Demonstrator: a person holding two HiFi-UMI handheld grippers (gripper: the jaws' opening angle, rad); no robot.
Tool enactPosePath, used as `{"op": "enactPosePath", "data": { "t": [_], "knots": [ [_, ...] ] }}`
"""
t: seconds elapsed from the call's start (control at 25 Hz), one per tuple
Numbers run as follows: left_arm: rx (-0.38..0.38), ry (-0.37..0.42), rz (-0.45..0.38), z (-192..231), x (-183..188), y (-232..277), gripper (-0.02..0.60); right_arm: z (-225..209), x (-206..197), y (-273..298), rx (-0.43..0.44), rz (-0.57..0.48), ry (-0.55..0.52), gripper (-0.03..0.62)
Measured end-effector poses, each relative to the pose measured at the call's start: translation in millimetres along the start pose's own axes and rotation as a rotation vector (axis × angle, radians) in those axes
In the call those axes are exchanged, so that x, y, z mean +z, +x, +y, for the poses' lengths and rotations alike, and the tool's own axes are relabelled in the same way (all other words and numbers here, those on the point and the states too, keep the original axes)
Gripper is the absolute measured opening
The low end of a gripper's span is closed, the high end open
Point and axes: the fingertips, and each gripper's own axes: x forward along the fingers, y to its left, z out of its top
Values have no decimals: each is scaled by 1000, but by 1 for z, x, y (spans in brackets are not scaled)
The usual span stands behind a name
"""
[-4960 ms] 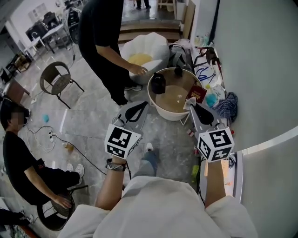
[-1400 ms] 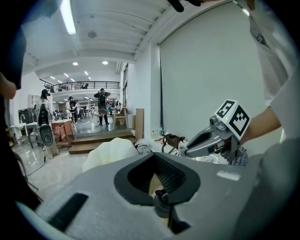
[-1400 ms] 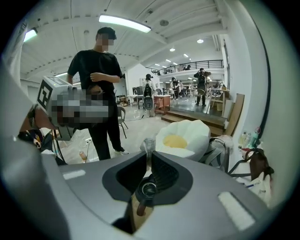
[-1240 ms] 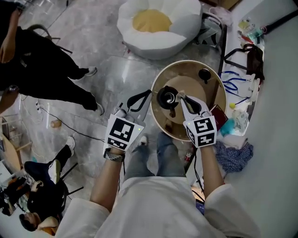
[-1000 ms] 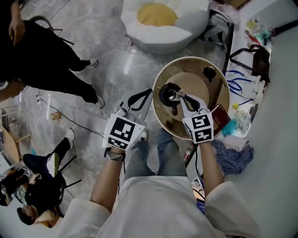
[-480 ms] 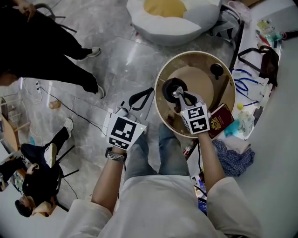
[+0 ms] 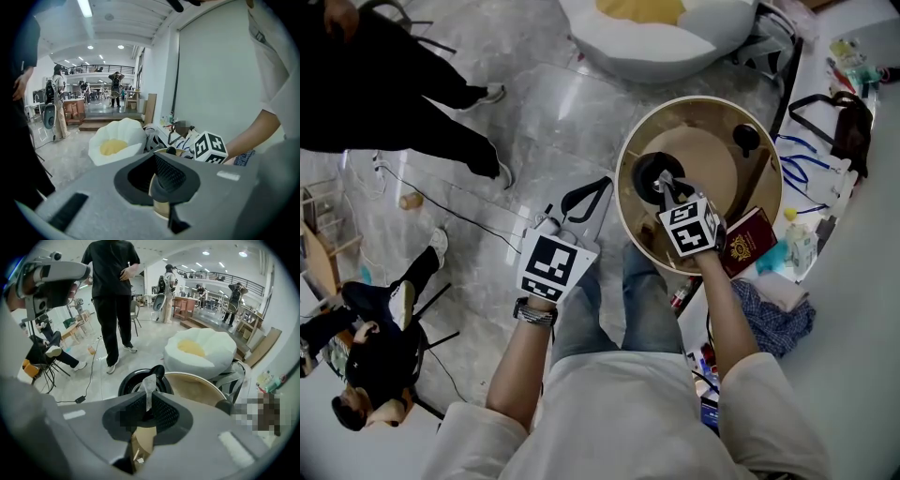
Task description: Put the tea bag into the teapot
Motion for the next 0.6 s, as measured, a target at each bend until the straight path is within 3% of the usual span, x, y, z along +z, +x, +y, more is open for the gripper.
{"op": "enactPosePath", "data": {
  "t": [0.6],
  "knots": [
    [-3, -22, 28, 7, -13, 5, 3, 6, -5, 34, -44, 120, -236, 44]
  ]
}}
